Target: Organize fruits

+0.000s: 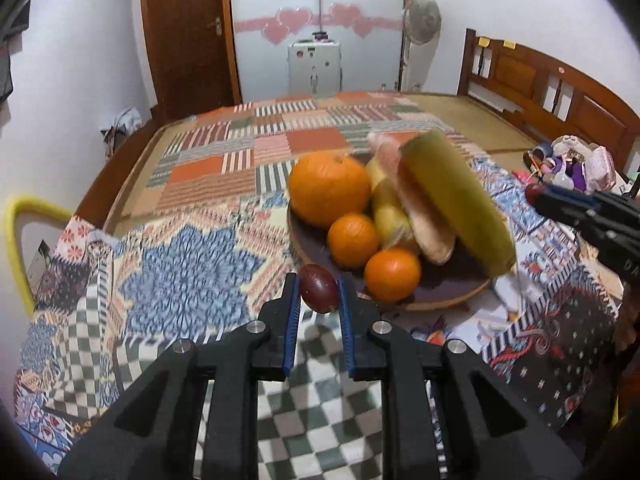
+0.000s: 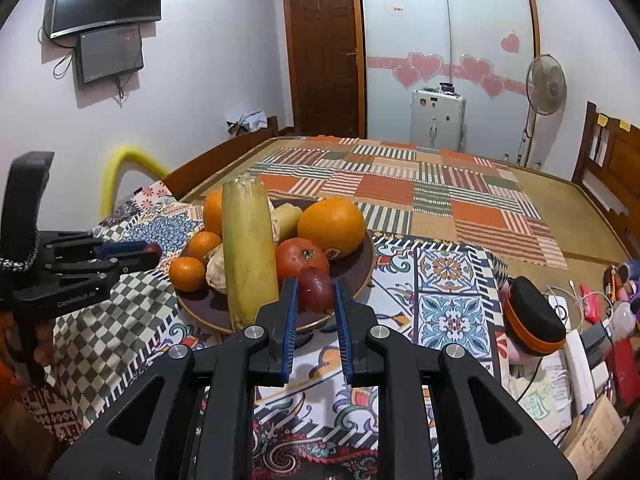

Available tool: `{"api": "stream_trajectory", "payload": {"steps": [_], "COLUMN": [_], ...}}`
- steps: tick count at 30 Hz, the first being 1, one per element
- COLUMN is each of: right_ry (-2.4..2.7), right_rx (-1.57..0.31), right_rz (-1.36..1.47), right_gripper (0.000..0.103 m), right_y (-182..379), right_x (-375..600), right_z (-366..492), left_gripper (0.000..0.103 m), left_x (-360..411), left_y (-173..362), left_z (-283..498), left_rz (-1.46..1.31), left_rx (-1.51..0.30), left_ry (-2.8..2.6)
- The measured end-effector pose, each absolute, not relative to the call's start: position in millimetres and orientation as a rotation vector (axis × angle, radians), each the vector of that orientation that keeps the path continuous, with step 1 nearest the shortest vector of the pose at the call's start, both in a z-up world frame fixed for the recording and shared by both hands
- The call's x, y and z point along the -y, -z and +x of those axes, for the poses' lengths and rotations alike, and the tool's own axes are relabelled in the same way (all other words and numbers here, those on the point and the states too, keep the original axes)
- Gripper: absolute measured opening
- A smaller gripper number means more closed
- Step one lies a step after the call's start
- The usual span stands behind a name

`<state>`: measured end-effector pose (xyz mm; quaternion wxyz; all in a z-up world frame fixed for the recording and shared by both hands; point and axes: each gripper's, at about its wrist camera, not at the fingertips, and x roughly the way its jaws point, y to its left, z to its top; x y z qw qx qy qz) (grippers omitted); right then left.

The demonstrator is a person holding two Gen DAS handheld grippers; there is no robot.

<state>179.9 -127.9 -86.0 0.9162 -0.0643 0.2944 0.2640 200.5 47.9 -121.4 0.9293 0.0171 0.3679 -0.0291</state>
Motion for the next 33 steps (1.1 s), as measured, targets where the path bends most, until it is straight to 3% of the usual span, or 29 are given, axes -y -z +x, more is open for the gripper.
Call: {"api": "stream_trajectory", "payload": {"steps": [26, 28, 30, 33], "right_ry": [-0.571, -0.572, -0.570, -0.558], "right_rx": [-0.735, -0.741, -0.742, -0.712], "right_rz": [-0.165, -0.163, -0.159, -0.159], "right_gripper": [0.017, 0.021, 0.034, 0.040], "right_y": [108, 108, 108, 104], "right_x": [115, 114, 114, 116], "right_z": [206, 206, 207, 204], "left_gripper": [0.022, 0.022, 0.022, 0.023], "left_x": [-44, -44, -43, -41], "left_y": [137, 137, 137, 136], "left_z": [230, 230, 228, 225], "left_rz": [-0.029, -0.030, -0.024, -0.009], "left_rx": [-0.777, -0.777, -0.775, -0.771], "left_ry": [0.093, 0.093, 0.091, 0.093]}}
